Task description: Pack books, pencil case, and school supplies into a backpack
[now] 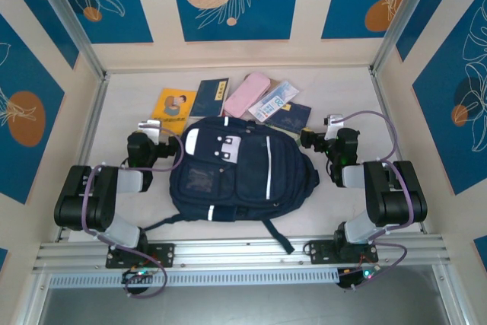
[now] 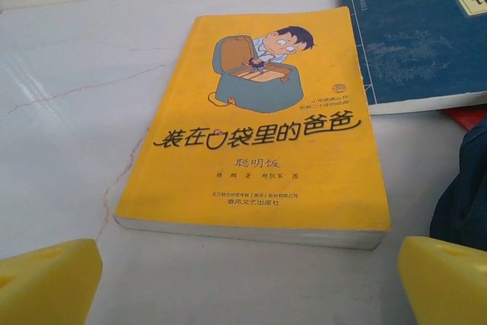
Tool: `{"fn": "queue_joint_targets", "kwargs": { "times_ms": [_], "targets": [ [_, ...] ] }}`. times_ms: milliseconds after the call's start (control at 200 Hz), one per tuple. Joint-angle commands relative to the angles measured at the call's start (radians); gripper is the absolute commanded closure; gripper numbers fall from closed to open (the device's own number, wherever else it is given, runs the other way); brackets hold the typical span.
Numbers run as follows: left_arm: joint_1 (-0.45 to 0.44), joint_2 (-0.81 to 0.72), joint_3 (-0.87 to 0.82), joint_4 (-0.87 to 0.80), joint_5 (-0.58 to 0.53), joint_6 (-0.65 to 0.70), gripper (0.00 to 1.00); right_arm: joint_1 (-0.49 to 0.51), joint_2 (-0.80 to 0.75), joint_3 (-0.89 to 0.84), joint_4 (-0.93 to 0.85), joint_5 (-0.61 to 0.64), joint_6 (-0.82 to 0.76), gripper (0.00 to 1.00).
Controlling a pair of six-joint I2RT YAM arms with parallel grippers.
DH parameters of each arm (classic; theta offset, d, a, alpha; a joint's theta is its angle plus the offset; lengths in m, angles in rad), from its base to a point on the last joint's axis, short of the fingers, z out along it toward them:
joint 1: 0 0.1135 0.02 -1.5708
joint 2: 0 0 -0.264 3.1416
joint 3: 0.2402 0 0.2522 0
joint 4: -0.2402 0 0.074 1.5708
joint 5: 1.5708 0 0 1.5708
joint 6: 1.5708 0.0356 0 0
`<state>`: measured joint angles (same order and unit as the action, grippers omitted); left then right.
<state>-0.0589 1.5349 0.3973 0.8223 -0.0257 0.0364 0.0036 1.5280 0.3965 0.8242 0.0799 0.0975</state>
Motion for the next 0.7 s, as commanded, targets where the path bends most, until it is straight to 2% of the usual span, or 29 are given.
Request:
{"fn": "queue_joint_targets", "kwargs": {
  "times_ms": [0,495,550,640,695],
  "targets": [
    [0.004,0.001,0.009,-0.001,0.031,0.013,0.0,-0.001,-0.002,0.005,0.019,0.017,0.005,0.01],
    [0.004,-0.004,0.008,0.005,0.03,0.013,0.0,-0.004,-0.017,0.008,0.009,0.0,0.01,0.01],
    [0.003,-0.046,0.067,-0.131,0.034,0.018,0.0,0.004,-0.09,0.017,-0.072,-0.026,-0.018,0.01],
    [-0.018,-0.124,0.292,-0.553,-0.031,0.036,0.0,0.042,-0.214,0.024,-0.174,-0.015,-0.061,0.01],
    [-0.047,-0.152,0.382,-0.652,-0.057,0.068,0.0,0.083,-0.311,0.019,-0.2,0.051,-0.062,0.01]
  ]
}}
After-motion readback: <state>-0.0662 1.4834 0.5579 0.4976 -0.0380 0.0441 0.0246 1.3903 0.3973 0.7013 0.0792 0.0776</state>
